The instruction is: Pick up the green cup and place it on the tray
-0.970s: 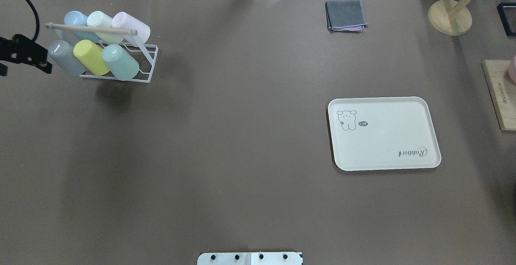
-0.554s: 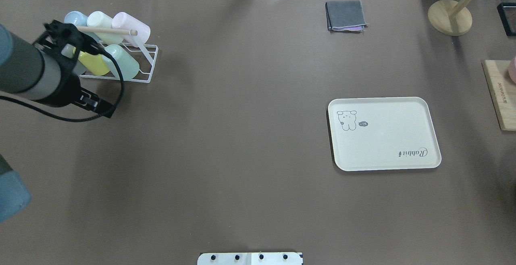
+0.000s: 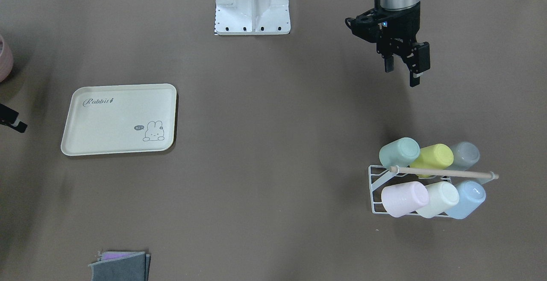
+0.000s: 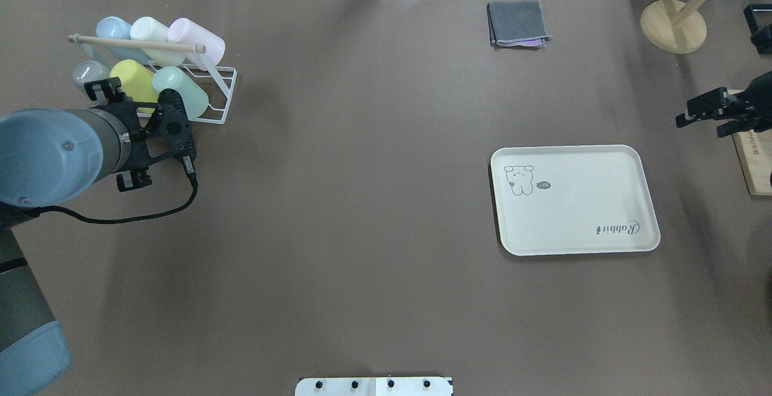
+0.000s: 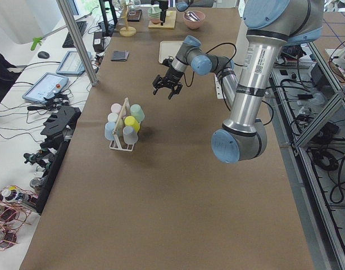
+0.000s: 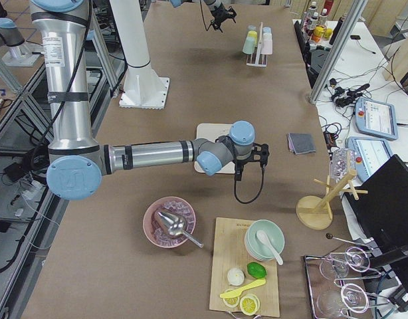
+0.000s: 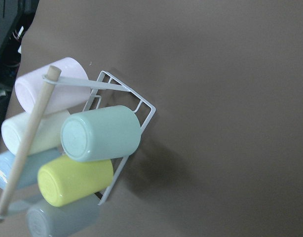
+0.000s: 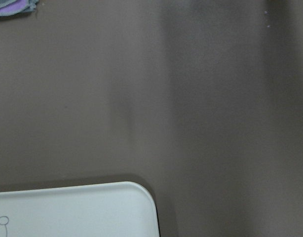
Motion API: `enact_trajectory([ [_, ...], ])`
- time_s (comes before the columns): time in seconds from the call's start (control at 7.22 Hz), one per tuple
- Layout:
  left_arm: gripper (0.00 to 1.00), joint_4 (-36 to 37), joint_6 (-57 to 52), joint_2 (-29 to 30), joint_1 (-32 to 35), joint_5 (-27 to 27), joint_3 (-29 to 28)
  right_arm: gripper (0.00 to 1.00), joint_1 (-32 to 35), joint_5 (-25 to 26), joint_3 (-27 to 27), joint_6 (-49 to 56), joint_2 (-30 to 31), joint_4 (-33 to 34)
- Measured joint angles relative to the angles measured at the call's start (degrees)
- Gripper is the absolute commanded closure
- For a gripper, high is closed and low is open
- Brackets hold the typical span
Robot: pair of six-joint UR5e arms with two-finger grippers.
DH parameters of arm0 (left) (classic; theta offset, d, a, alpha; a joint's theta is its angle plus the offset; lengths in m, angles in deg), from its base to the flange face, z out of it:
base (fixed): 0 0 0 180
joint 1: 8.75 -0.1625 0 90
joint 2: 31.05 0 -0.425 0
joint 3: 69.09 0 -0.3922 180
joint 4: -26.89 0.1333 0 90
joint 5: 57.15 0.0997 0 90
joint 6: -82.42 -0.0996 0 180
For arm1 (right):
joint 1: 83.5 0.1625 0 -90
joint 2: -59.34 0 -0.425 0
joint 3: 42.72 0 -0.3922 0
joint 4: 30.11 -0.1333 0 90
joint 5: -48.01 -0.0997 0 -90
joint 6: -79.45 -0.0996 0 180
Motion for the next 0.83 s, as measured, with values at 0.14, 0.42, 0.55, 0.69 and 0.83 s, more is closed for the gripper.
enact_trajectory([
  [0.14, 0.02, -0.1, -12.8, 0.6, -0.5, 7.0, -1.0, 0.01, -2.3, 0.8, 1.8, -2.7, -0.1, -3.3],
  [0.42, 0.02, -0.8, -26.3, 1.8, -2.1, 17.6, -5.0, 0.01, -6.2, 1.8, 2.7, -5.7, -0.3, -5.0],
  [0.55, 0.02, -2.4, -31.0, 3.0, -3.0, 21.9, -8.6, 0.05, -7.9, 2.1, 2.8, -6.2, -0.4, -5.2],
  [0.69, 0.02, -5.4, -34.4, 3.7, -3.5, 25.5, -12.8, 0.1, -9.4, 2.2, 2.9, -6.4, -0.4, -5.2],
  [0.83, 0.02, -7.8, -36.2, 3.7, -3.7, 28.4, -16.4, 0.12, -10.2, 2.3, 3.0, -6.3, -0.3, -5.3],
])
